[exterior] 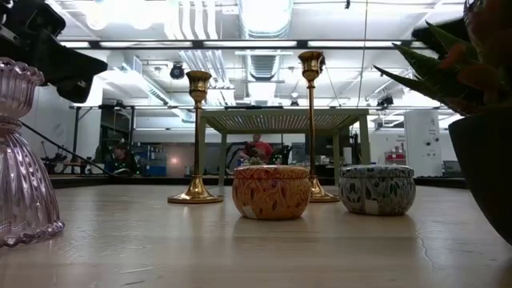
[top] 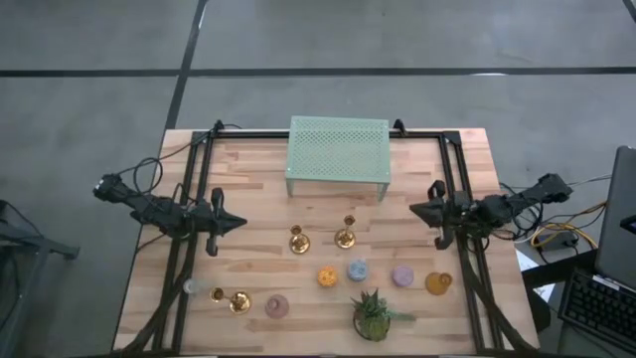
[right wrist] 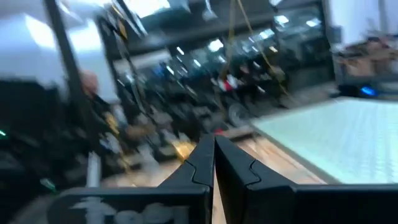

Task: Pick & Place candle stick holders
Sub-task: Put the top right gold candle holder on the shelf

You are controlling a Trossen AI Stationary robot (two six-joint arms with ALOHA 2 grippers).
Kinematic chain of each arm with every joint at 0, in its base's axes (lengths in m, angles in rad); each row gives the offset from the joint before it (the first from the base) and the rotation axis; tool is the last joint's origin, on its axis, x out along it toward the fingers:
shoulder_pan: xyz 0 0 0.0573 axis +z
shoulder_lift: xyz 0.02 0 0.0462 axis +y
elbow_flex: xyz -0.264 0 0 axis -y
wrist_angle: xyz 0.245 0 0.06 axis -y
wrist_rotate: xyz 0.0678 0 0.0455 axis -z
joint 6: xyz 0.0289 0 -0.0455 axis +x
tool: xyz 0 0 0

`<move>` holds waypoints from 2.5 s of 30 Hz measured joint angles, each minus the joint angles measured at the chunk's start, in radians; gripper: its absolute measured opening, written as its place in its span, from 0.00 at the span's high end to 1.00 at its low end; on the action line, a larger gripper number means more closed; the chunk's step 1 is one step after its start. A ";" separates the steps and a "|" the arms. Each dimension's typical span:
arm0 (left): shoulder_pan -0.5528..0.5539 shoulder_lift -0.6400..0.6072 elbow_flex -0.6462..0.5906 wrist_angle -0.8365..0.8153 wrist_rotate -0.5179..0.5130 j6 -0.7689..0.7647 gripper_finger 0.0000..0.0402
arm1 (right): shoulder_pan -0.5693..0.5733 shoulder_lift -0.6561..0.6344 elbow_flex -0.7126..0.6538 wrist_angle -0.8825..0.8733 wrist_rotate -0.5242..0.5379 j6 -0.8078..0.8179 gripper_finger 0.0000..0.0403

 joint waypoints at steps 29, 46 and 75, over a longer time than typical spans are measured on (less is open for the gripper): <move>0.000 0.000 0.000 0.003 0.000 0.000 0.99 | 0.000 1.068 0.220 0.366 0.060 0.098 0.66; 0.000 0.000 0.000 0.006 0.000 0.000 0.99 | -0.054 1.440 0.454 0.421 0.114 -0.044 0.57; 0.000 0.000 0.000 0.006 0.000 0.000 0.99 | -0.097 1.485 0.460 0.519 0.099 -0.038 0.95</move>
